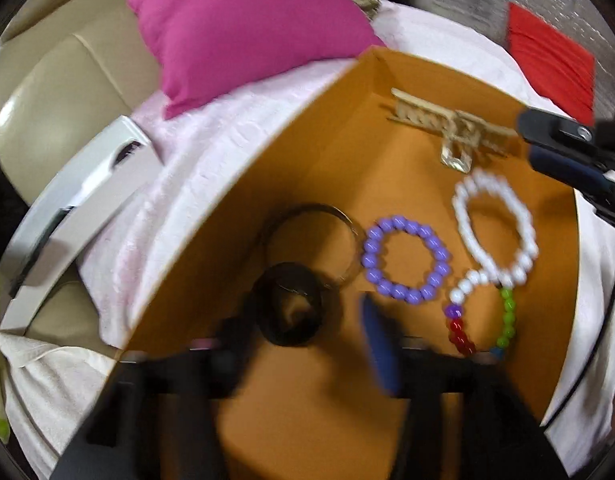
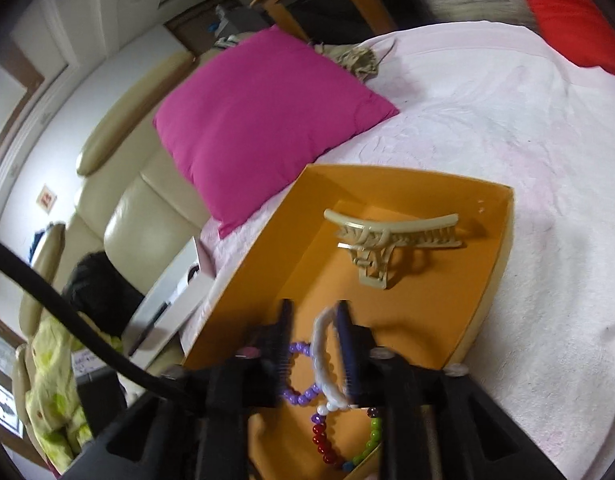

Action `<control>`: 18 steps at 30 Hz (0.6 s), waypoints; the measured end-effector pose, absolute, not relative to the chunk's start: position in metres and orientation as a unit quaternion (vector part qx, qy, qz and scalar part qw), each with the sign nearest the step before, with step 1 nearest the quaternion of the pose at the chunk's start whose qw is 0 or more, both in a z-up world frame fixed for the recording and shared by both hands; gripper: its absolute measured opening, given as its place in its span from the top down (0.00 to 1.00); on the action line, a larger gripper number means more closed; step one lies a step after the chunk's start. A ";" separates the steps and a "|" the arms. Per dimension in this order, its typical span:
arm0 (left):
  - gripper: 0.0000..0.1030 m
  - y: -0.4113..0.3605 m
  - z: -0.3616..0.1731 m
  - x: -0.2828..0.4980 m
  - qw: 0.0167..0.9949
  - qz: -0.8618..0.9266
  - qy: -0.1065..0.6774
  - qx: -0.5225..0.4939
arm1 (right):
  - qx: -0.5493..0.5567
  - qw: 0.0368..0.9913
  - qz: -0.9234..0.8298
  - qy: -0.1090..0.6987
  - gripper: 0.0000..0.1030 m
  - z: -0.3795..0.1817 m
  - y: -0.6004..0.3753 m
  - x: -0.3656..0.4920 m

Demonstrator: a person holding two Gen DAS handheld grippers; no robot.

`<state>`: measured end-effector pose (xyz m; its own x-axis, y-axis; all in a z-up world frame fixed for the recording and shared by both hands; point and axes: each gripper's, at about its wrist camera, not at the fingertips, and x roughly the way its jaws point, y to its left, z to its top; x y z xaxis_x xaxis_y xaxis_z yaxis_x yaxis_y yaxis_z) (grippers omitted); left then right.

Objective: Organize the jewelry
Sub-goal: 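Carry ring and white bracelet into the orange box and open both tools, then move the left tool to the red bead bracelet while the right moves to the wristwatch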

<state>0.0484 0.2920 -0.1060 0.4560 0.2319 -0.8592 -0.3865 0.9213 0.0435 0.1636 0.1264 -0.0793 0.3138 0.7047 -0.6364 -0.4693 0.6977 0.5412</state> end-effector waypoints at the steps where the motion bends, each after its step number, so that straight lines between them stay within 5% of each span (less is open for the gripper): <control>1: 0.39 0.293 -0.103 0.048 0.853 0.190 0.480 -0.076 | 0.132 0.803 0.366 0.452 0.65 -0.077 0.123 0.164; 18: 0.33 0.237 -0.055 0.057 0.901 0.217 0.375 -0.019 | 0.129 0.847 0.307 0.415 0.65 -0.041 0.030 0.143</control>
<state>0.0571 0.2373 -0.0549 0.6238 0.3768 -0.6847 -0.4059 0.9049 0.1281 0.1433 0.0296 -0.0405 0.4677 0.6267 -0.6233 -0.4129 0.7784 0.4728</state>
